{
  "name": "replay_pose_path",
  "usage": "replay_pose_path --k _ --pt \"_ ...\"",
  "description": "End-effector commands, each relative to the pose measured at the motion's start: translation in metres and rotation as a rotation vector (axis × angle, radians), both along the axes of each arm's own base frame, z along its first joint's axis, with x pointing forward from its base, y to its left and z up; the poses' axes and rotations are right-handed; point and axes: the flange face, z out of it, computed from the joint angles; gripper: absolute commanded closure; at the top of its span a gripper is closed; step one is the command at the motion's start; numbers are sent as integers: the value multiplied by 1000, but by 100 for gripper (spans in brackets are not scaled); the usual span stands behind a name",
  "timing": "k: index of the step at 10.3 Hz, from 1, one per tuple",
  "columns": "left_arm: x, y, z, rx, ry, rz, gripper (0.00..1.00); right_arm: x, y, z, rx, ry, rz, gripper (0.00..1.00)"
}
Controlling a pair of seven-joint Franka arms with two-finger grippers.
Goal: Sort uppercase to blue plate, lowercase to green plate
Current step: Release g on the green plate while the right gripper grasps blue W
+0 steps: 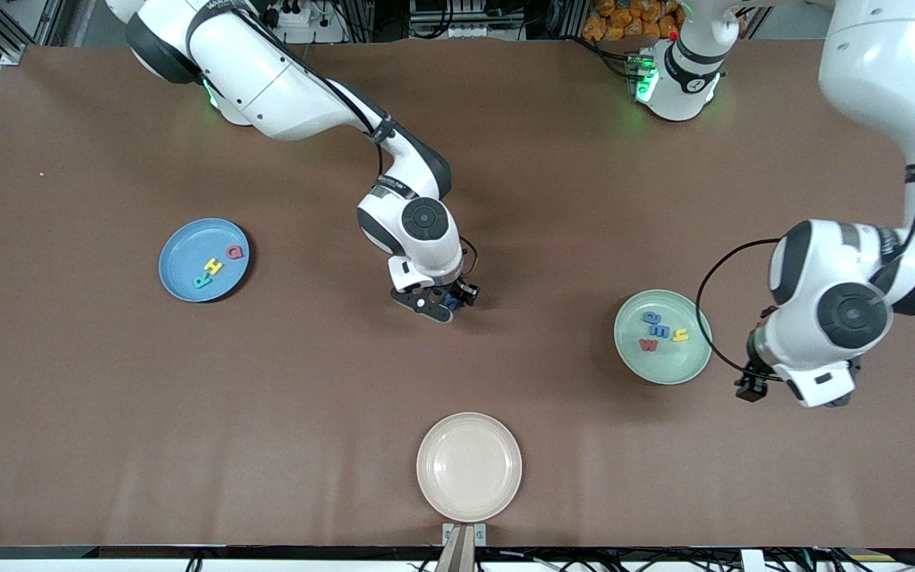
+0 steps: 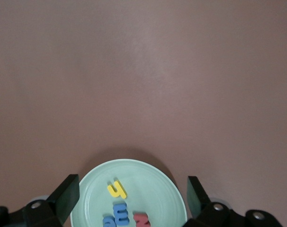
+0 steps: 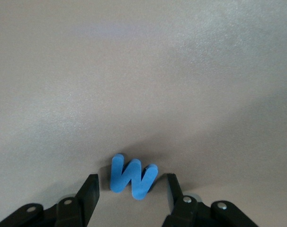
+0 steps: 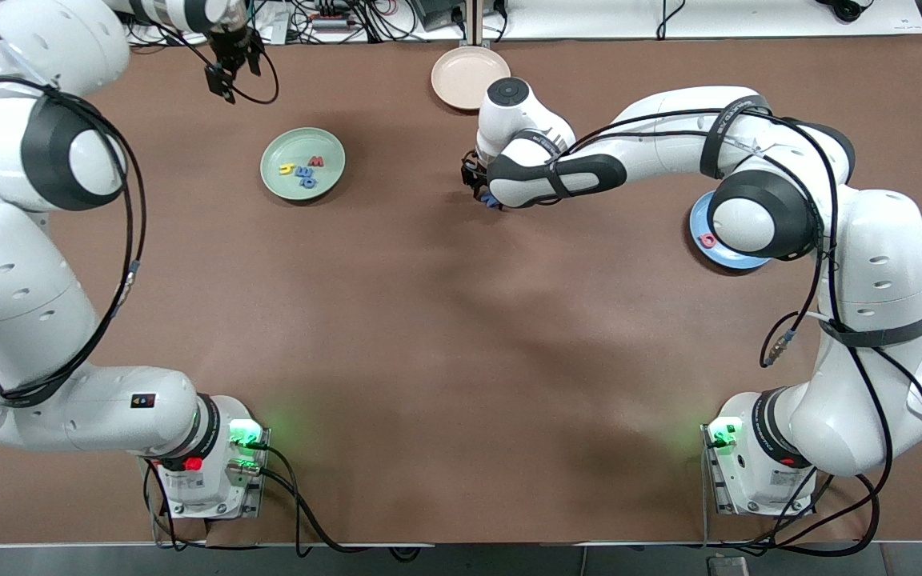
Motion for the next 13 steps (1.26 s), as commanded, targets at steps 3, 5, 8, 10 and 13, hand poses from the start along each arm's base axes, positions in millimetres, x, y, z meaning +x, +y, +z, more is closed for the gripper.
replay_pose_path --k 3,5,8,10,13 --pt "-91 -10 41 -117 -72 14 0 1 7 -4 -28 -32 55 46" --pt "-109 -33 42 -121 -75 -41 0 -1 7 -6 -35 -37 65 48" --pt "-119 -45 71 -110 -77 -287 0 -3 9 -8 -42 -42 78 54" --pt "-135 -43 99 -135 -28 -523 0 -2 8 -8 -44 -43 80 64" --pt "-143 -41 133 -114 -20 -751 0 -1 8 -4 -42 -46 79 70"
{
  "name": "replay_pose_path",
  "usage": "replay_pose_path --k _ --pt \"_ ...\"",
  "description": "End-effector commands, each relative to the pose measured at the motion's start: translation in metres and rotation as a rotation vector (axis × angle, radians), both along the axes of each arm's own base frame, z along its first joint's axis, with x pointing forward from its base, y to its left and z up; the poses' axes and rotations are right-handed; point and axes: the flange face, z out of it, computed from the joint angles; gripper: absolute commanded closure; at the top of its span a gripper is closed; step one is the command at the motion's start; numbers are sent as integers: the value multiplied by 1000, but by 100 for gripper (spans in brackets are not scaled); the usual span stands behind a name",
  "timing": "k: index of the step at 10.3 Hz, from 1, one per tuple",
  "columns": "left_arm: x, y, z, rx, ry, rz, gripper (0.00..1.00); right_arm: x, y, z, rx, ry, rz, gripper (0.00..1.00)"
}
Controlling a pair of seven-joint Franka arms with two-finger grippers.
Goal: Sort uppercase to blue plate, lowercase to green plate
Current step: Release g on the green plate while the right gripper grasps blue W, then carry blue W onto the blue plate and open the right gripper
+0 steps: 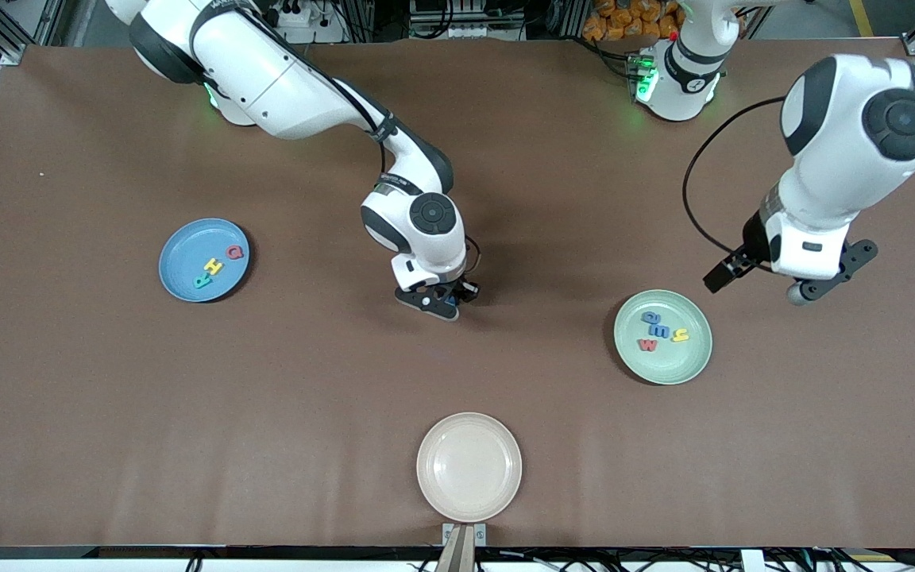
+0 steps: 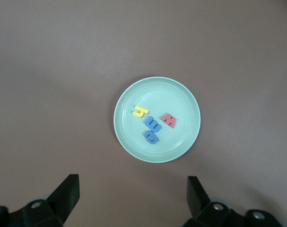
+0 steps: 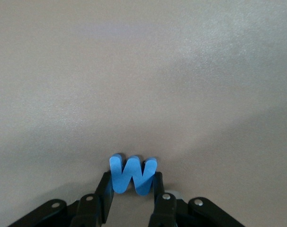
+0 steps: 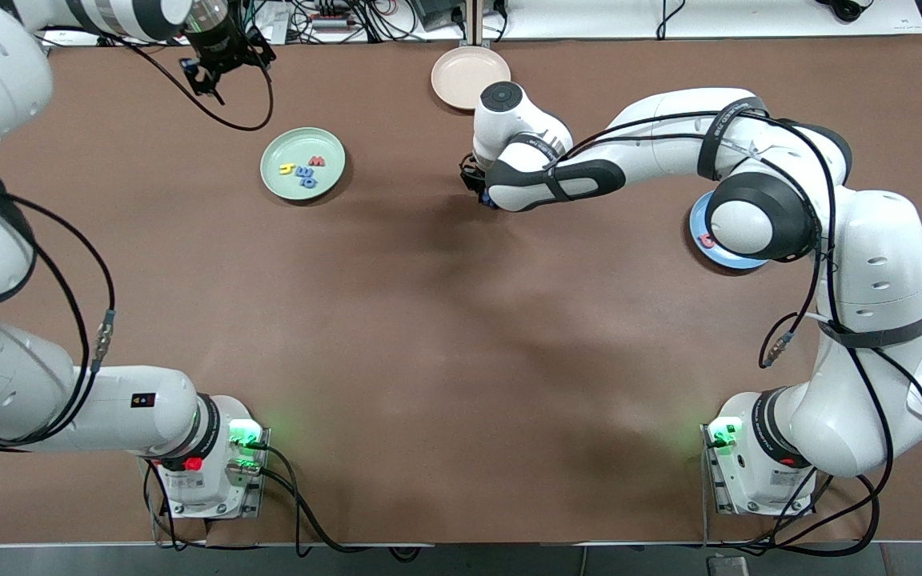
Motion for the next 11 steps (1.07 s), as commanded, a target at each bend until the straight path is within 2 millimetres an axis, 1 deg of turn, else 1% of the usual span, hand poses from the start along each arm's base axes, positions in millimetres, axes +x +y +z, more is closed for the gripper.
replay_pose_path --k 1,3,4,6,7,8,9,11 --pt "-7 0 26 -1 -13 -164 0 5 3 -1 -2 -20 17 70" --pt "-4 -2 55 17 -16 -302 0 6 -2 4 -25 -3 27 70" --pt "1 -1 74 23 -22 -359 0 7 -2 6 -24 -2 41 70" --pt "4 1 102 34 -13 -453 0 7 -6 11 -48 15 62 70" --pt "4 3 117 35 -14 -470 0 8 -9 16 -61 29 91 70" --pt "9 6 130 27 -11 -472 0 11 -16 23 -65 66 128 70" --pt "14 8 142 15 -6 -469 0 17 -25 33 -43 106 135 70" --pt "13 9 144 13 28 -471 0 25 -48 48 -39 193 223 70"
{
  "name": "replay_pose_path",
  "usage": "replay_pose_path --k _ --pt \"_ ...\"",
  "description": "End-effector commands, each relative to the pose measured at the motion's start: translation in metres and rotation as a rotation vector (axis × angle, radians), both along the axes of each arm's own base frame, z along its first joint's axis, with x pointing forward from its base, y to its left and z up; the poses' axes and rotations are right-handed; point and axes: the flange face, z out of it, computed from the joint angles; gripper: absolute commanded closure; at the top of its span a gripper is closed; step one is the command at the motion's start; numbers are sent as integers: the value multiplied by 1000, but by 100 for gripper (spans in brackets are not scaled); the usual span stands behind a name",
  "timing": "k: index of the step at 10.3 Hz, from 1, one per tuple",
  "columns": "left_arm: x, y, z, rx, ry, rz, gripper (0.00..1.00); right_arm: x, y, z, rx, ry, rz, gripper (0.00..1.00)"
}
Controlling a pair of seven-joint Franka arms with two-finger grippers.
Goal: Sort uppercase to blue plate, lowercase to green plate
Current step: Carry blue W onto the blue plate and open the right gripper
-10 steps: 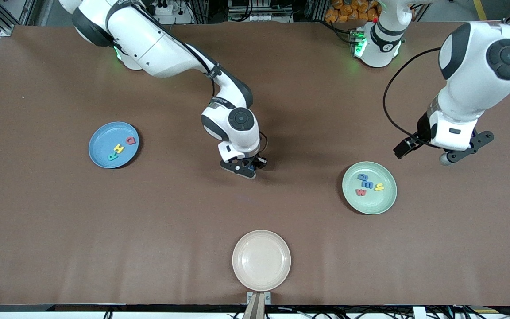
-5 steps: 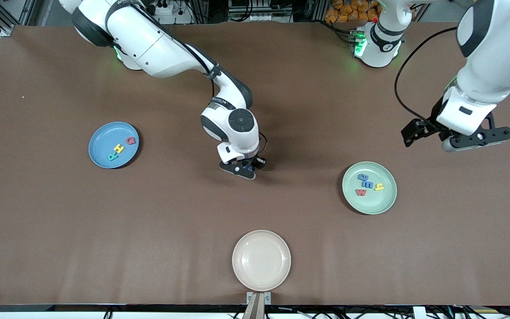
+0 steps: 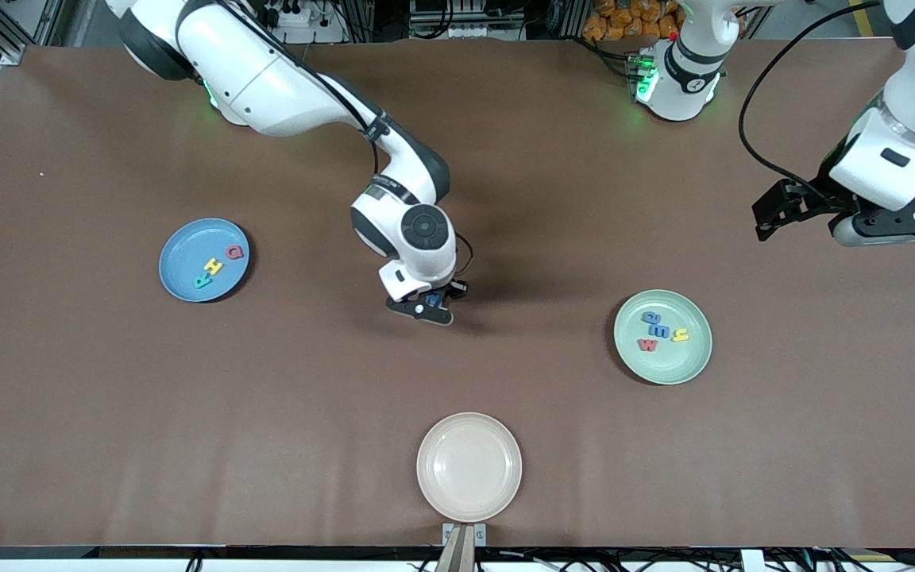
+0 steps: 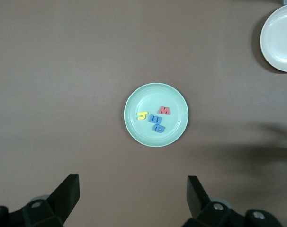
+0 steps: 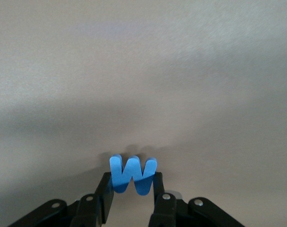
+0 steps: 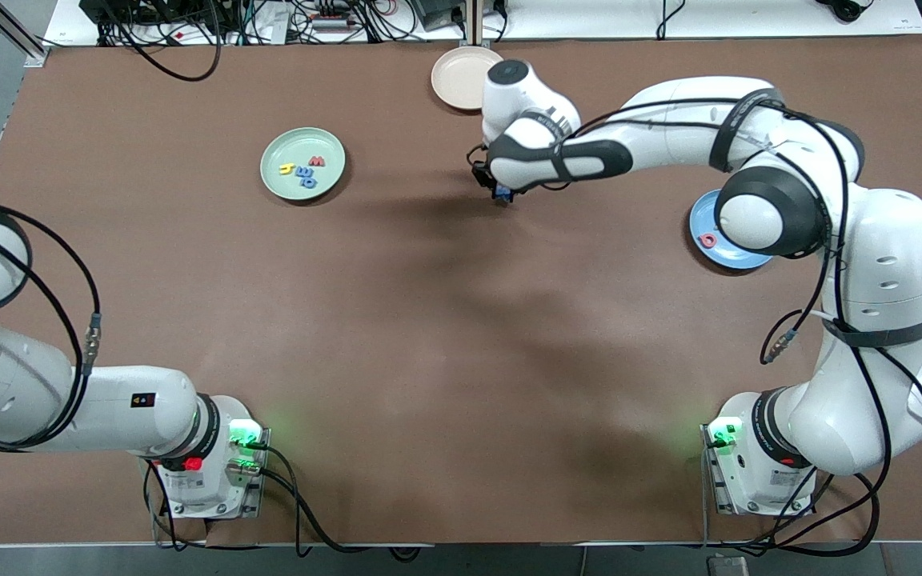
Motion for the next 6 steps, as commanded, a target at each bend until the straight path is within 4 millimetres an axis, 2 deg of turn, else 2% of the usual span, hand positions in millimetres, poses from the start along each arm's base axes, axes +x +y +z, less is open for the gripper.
replay_pose_path --k 1,4,6 --pt "8 2 2 -15 34 -50 0 4 -27 26 -15 89 111 70" --pt "5 3 7 -7 33 -86 0 -2 -71 40 -43 139 289 70" --pt "3 4 12 -16 28 -90 0 -22 -99 47 -64 160 403 70"
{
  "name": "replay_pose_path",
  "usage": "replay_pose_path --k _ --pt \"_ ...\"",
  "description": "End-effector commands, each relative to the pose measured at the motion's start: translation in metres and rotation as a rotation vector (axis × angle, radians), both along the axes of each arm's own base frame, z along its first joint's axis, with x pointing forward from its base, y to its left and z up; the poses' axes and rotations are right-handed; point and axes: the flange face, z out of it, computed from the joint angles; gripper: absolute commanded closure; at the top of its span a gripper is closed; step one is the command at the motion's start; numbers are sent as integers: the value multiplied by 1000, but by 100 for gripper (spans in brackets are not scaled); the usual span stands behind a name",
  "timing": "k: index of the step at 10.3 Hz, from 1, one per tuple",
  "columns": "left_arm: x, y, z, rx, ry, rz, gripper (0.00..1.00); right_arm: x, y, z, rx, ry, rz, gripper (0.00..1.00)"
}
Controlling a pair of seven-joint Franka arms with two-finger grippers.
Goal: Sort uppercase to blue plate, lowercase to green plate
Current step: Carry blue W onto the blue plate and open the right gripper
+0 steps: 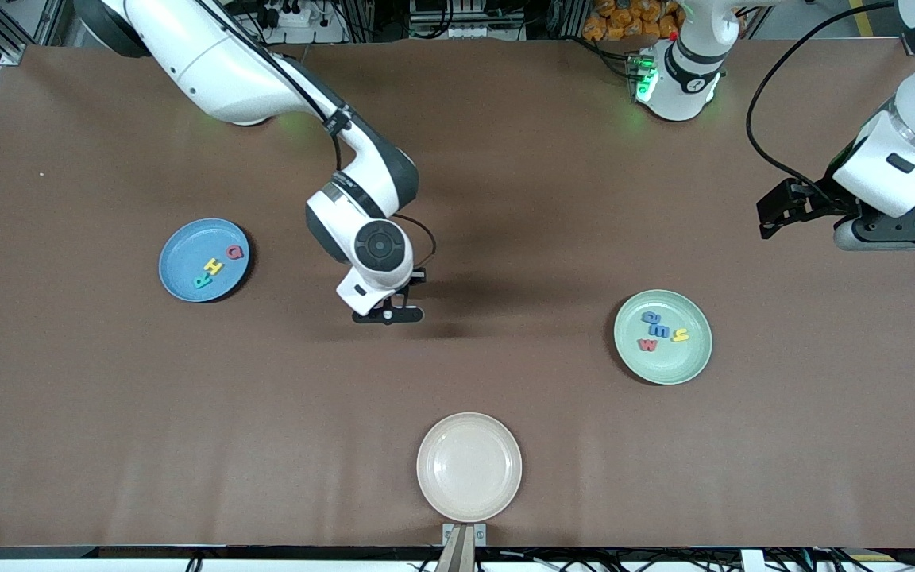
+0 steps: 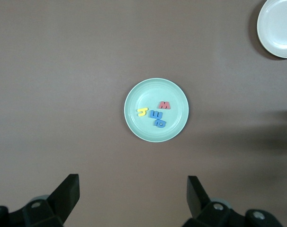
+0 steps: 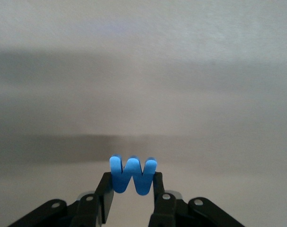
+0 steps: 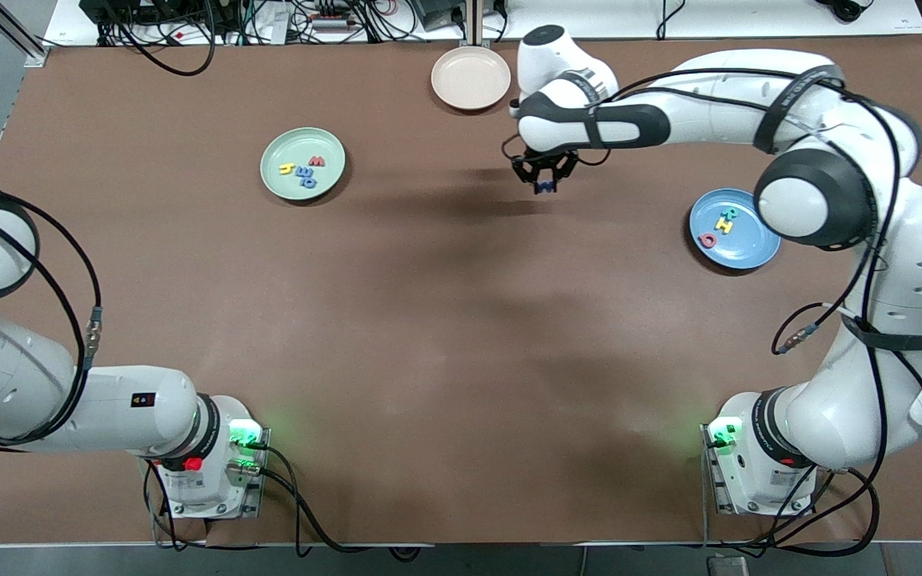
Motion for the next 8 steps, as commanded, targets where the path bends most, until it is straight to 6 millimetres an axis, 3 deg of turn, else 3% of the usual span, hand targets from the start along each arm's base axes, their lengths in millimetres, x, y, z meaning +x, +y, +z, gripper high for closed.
replay_pose_path --k 1,4,7,8 --pt "-3 4 12 -18 1 -23 0 -39 -35 20 -17 23 116 70" --pt "-6 8 18 -14 -10 -36 0 -35 -113 30 -13 62 272 68" --pt "-4 9 14 -13 -7 -33 0 -57 -179 34 -11 98 410 67" --pt "-4 14 16 -16 -10 -24 0 -57 -215 29 9 137 463 67"
